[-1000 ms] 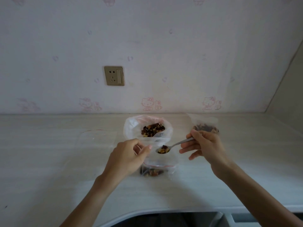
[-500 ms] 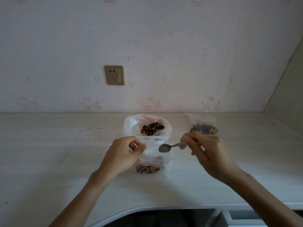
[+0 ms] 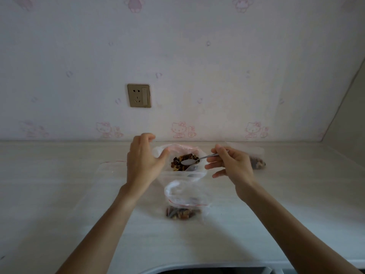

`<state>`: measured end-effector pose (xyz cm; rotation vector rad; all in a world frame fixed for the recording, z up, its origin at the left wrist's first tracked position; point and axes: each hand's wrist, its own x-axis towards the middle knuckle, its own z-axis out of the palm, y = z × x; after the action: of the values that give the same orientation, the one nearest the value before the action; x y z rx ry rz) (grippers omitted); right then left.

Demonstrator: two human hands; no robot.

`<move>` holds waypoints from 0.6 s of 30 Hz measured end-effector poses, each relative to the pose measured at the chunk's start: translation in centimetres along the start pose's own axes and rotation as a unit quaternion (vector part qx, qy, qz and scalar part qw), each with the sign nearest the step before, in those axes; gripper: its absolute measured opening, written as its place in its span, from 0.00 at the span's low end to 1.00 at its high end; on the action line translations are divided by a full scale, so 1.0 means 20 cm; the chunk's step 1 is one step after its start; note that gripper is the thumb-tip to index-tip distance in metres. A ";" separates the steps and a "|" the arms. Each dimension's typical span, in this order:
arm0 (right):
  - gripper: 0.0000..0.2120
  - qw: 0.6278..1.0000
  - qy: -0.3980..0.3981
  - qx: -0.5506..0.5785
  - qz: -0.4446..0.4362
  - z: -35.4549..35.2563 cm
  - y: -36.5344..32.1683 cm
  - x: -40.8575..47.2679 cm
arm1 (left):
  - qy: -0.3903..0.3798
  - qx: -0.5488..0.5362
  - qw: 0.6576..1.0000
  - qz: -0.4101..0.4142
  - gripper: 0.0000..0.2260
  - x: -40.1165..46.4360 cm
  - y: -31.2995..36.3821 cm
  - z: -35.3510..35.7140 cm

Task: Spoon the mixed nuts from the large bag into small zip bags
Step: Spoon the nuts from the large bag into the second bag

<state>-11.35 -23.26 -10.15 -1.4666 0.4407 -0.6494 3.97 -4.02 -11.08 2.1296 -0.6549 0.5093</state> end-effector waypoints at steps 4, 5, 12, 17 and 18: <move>0.16 0.999 -0.002 -0.041 0.004 0.06 0.06 0.06 | -0.120 0.029 0.992 -0.032 0.33 0.11 0.02 0.11; 0.16 0.999 -0.003 -0.047 0.007 0.07 0.08 0.07 | -0.135 0.029 0.990 -0.041 0.32 0.12 0.02 0.13; 0.14 0.996 0.009 -0.091 -0.018 0.12 0.18 0.14 | -0.090 0.015 0.995 -0.049 0.09 0.06 -0.06 0.25; 0.10 0.990 0.027 -0.120 -0.068 0.19 0.23 0.16 | -0.060 -0.049 0.997 0.012 0.08 0.03 -0.04 0.27; 0.10 0.989 0.034 -0.123 -0.070 0.19 0.24 0.17 | -0.059 -0.059 0.996 0.019 0.08 0.04 -0.04 0.28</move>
<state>-5.72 -22.51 -14.31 -1.7249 0.4876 -0.7790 5.69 -8.29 -14.28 2.0501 -0.7750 0.3587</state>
